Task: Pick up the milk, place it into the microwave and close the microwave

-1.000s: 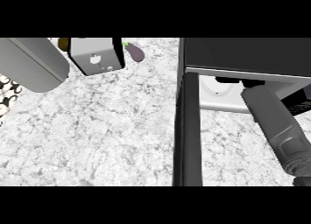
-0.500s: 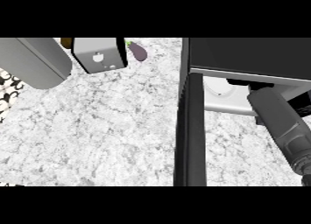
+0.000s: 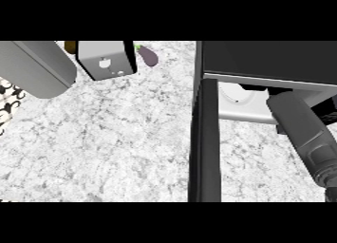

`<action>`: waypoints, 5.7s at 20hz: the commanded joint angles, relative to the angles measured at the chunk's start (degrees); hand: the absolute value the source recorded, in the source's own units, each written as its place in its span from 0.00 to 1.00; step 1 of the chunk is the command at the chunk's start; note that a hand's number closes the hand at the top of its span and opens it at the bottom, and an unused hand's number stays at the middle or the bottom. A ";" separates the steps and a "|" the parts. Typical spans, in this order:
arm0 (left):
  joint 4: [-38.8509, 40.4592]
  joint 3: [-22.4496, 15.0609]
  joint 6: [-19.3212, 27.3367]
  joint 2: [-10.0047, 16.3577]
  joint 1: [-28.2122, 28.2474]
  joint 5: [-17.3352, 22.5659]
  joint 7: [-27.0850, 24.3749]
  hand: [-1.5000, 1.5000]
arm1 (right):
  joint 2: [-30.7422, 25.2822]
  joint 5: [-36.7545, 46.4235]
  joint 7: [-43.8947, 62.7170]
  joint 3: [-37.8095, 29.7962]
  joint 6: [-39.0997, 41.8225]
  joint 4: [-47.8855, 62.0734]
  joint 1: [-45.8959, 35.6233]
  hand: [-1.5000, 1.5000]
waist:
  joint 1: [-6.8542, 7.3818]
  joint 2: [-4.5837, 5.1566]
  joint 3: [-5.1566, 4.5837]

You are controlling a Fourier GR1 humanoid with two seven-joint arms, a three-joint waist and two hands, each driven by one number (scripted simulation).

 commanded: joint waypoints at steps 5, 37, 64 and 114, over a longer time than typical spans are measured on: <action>1.29 -3.79 -3.70 -0.85 -0.69 -1.71 -1.45 0.00 | 2.23 -4.54 -5.72 -3.99 9.25 -0.32 0.42 0.00 | -0.85 -0.30 0.10; -4.16 -33.88 4.19 -3.93 2.74 -10.81 3.99 1.00 | 9.87 -17.49 -24.55 -8.59 46.55 -9.65 28.17 0.00 | -7.60 -3.57 -0.31; 45.41 -70.12 34.83 -3.92 -26.54 -37.39 -14.10 1.00 | 5.30 -26.76 -17.11 0.45 62.12 -66.97 75.29 0.00 | -9.45 -2.85 -0.42; 66.43 -79.20 85.50 -3.93 -62.32 18.60 -30.28 0.00 | -17.89 -41.30 3.83 -10.76 65.20 -107.43 72.95 1.00 | -22.28 1.02 -0.72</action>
